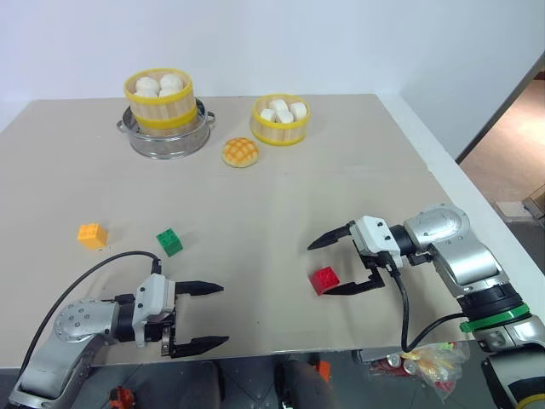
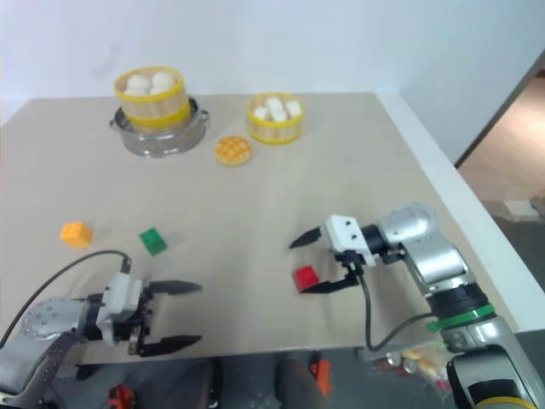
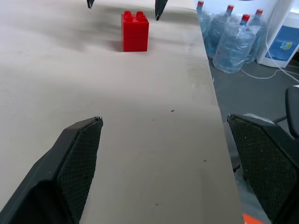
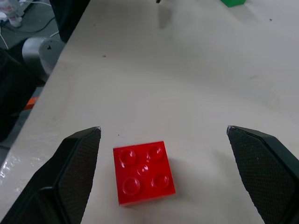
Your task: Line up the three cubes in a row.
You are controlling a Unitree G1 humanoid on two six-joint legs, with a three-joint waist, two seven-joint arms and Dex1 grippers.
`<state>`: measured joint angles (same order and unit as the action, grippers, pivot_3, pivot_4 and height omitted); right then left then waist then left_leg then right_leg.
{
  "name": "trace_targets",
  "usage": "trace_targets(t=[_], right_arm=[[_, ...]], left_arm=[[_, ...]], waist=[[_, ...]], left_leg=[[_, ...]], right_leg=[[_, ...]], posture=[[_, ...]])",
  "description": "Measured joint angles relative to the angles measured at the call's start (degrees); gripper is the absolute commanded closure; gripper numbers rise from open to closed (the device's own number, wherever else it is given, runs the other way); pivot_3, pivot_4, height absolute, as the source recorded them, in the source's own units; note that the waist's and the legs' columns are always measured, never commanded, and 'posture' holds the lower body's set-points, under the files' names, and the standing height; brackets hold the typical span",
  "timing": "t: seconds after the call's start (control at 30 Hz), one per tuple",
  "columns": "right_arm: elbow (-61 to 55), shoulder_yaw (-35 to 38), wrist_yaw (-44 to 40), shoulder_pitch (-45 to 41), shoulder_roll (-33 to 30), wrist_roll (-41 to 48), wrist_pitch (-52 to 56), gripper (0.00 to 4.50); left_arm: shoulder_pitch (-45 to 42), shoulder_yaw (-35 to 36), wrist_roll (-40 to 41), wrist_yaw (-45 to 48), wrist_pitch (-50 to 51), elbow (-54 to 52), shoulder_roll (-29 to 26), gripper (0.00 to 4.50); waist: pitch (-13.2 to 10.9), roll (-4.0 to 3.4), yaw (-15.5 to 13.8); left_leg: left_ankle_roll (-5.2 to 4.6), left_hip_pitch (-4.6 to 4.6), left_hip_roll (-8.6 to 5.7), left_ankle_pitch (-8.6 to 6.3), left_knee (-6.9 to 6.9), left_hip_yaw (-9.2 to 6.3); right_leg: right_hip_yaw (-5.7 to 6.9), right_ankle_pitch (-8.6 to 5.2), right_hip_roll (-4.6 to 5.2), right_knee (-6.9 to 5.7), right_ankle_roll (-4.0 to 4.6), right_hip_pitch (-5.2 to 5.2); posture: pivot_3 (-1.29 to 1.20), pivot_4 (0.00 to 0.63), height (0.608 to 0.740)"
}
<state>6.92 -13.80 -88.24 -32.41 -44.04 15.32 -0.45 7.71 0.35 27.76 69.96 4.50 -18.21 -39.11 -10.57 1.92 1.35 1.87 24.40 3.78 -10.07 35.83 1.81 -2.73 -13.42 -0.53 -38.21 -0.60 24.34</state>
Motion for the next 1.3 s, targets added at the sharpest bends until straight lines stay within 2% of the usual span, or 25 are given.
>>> trace_targets(t=[0.17, 0.27, 0.5, 0.53, 0.77, 1.0, 1.13, 1.3], right_arm=[[3.5, -1.7, -0.2, -0.1, 1.4, -1.5, -3.0, 0.0], [6.1, -2.0, -0.2, -0.1, 2.2, -2.2, -4.6, 0.76], [7.9, -2.1, -0.3, -0.1, 2.6, -2.5, -5.5, 3.15], [7.8, -2.1, -0.3, -0.1, 2.6, -2.4, -5.1, 3.24], [5.1, -1.4, 1.5, 0.8, 3.0, 0.2, 3.2, 3.24], [3.1, -2.0, 12.7, -6.9, 12.2, -0.6, 18.5, 3.24], [7.6, -4.9, 16.7, -11.1, 16.8, -5.1, 18.3, 3.24], [13.7, -8.0, 16.4, -13.5, 17.8, -9.5, 14.3, 3.24]], left_arm=[[0.2, 0.0, -0.4, -0.1, -1.4, 1.4, 0.4, 0.07], [0.8, 0.0, -1.0, 0.2, -3.6, 3.1, 1.2, 0.0], [1.7, -0.5, -2.8, 0.6, -8.6, 7.6, 2.4, 0.0], [1.7, -0.5, -2.9, 0.6, -9.1, 8.0, 2.5, 0.0], [0.9, -0.5, -3.0, 0.3, -11.5, 9.9, 3.0, 0.0], [-2.4, 0.2, -2.1, -3.7, -7.7, 9.9, 3.9, 0.0], [-4.8, 0.7, -1.2, -5.5, -4.7, 9.4, 3.8, 0.0], [-6.7, 0.9, -0.1, -8.6, 1.2, 5.1, 3.1, 0.0]], waist=[[0.0, 0.0, 0.0], [0.0, 0.0, 0.0], [0.0, -0.01, 0.0], [0.0, 0.0, 0.0], [0.0, 0.0, 0.0], [0.0, 0.0, 0.3], [0.0, 0.01, 0.1], [0.0, 0.02, 0.0]], left_leg=[[0.0, -0.02, 0.01, 0.0, -0.01, 0.0], [0.0, -0.02, 0.0, 0.0, -0.01, 0.04], [0.0, -0.07, 0.01, 0.0, 0.0, 0.1], [0.0, -0.08, 0.01, 0.0, 0.0, 0.11], [0.0, -0.09, 0.02, 0.0, 0.0, 0.13], [0.0, -0.19, 0.04, 0.01, 0.11, 0.18], [0.0, -0.17, 0.03, 0.02, 0.14, 0.18], [0.01, -0.11, 0.02, 0.01, 0.17, 0.32]], right_leg=[[-0.01, 0.0, -0.02, -0.02, 0.0, 0.0], [-0.04, 0.0, -0.01, -0.03, 0.0, 0.0], [-0.11, 0.02, -0.01, -0.05, -0.01, -0.01], [-0.11, 0.02, -0.01, -0.06, -0.01, -0.02], [-0.14, 0.03, -0.01, -0.1, -0.01, -0.01], [-0.28, 0.05, -0.12, -0.51, 0.06, 0.12], [-0.27, -0.01, -0.12, -0.63, 0.08, 0.17], [-0.42, 0.05, -0.08, -0.62, -0.22, 0.21]], posture=[[0.0, 0.15, 0.74], [0.0, 0.15, 0.74], [0.0, 0.15, 0.74], [0.0, 0.15, 0.74], [0.0, 0.15, 0.74], [0.0, 0.15, 0.74], [0.0, 0.15, 0.74], [0.0, 0.15, 0.74]])
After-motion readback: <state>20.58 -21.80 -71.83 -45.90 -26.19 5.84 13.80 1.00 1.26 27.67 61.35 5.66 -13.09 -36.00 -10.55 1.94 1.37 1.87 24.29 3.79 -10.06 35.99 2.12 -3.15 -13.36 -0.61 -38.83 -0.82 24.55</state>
